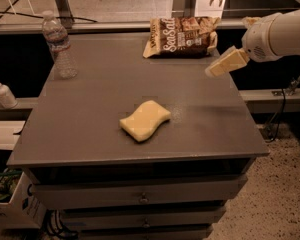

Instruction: Move brown chip bag near water bottle

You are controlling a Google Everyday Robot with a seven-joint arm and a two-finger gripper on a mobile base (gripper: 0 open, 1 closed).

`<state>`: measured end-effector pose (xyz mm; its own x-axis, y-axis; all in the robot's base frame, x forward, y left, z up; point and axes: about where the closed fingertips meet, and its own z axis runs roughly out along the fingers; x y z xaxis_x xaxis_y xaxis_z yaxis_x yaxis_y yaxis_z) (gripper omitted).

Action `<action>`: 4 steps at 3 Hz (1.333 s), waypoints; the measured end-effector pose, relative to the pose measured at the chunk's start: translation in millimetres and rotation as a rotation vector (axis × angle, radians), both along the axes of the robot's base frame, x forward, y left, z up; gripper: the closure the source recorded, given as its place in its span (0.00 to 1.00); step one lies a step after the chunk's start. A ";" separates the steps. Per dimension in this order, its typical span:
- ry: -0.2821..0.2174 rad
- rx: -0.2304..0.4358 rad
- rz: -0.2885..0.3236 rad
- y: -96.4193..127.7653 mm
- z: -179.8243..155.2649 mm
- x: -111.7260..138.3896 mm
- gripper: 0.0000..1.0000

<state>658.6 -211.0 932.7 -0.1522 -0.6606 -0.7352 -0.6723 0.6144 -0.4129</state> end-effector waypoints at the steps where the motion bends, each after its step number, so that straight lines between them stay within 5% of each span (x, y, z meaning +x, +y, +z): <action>1: -0.046 0.077 -0.046 0.8 -7.0 41.7 0.00; 4: -0.009 0.391 -0.191 6.9 -53.0 140.0 0.00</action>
Offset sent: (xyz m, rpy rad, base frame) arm 0.1219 -0.0032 -0.0337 0.2920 -0.0407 -0.2086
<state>798.6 -204.1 879.7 -0.2373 -0.2925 -0.9263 -0.5289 0.8388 -0.1294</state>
